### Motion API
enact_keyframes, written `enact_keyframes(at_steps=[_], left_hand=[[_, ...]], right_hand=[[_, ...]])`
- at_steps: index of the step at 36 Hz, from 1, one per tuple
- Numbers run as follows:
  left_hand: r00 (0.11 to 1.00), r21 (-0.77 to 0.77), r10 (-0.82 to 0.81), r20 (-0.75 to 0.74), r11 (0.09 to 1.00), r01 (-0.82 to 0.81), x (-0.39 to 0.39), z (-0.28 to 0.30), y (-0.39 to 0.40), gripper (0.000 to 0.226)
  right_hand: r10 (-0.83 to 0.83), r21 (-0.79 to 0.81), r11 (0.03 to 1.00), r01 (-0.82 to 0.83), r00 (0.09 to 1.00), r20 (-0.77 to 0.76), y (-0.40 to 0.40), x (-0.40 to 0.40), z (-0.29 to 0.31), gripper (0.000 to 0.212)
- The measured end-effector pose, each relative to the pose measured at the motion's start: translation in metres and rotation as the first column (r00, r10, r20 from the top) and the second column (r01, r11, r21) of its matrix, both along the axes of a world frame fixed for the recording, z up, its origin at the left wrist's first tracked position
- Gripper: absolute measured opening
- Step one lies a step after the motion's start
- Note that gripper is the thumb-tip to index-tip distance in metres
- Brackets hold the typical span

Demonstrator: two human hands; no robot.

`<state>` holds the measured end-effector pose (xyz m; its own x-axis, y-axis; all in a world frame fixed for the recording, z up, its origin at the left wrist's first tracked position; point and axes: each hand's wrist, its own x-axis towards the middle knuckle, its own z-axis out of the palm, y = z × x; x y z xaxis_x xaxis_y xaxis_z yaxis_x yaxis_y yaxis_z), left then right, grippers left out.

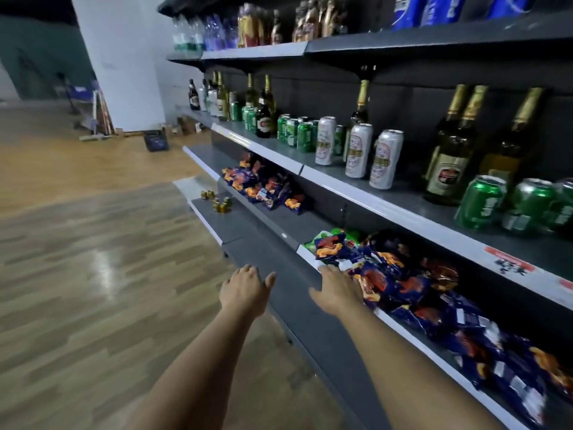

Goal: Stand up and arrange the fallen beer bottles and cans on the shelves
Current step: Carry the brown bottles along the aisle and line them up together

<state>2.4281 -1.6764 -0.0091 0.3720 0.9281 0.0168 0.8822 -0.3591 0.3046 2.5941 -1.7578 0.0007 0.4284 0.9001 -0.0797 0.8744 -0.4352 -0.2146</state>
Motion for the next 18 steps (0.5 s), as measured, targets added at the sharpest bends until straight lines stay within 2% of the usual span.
enact_keyframes(at_steps=[8,18], left_hand=[[0.999,0.066,0.032,-0.039,0.997,-0.03,-0.005,0.016,0.124,0.055],[0.995,0.11,0.068,-0.072,0.992,-0.06,-0.008,0.049,0.289,0.058]], right_hand=[[0.033,0.019,0.999,-0.033,0.999,0.008,0.14,0.007,0.013,0.061],[0.049,0.036,0.998,-0.05,0.998,0.03,0.317,0.016,0.04,0.052]])
